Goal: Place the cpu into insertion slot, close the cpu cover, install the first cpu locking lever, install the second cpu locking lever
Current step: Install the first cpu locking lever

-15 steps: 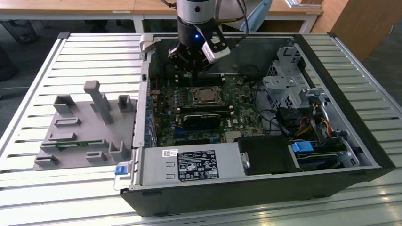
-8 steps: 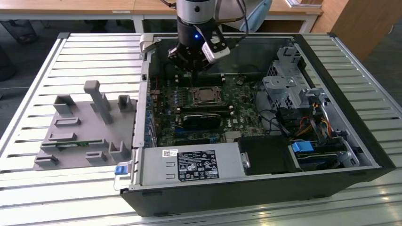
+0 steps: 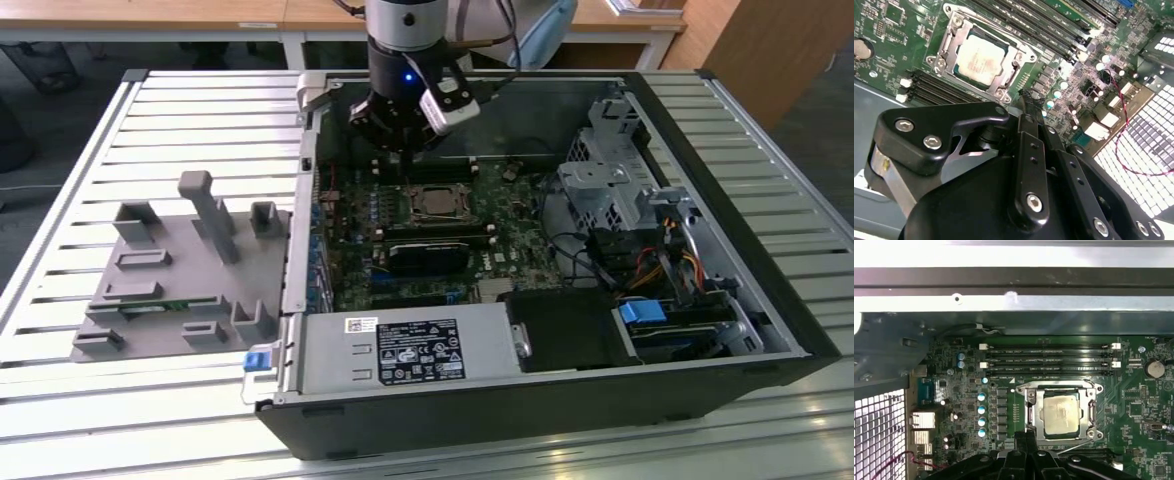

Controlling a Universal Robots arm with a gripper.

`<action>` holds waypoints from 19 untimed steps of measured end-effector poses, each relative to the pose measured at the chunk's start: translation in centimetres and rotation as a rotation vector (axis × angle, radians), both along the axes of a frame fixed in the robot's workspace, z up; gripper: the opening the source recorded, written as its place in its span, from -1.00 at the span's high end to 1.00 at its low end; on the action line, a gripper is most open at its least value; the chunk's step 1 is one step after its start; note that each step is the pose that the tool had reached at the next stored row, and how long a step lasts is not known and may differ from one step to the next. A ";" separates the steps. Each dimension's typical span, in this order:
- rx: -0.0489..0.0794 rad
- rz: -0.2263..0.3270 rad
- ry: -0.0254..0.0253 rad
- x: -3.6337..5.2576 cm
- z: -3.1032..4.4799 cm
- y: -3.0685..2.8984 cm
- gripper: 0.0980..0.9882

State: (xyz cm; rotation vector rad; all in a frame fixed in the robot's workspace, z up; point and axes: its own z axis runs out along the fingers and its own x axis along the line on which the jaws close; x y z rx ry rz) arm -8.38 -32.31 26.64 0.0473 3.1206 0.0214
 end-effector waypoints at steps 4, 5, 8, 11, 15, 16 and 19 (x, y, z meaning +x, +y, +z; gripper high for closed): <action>0.000 0.000 -0.0002 -0.52 -0.05 0.22 0.98; 0.000 0.000 -0.0001 -0.60 -0.06 0.28 0.98; 0.000 0.000 -0.0002 -0.84 -0.10 0.60 0.98; 0.000 0.000 -0.0001 -1.10 -0.22 1.17 0.98; 0.000 -0.003 -0.0002 -1.16 -0.49 1.86 0.98; 0.000 -0.004 -0.0003 -1.18 -0.56 1.92 0.98; 0.001 -0.004 0.0000 -1.39 -0.68 1.95 0.98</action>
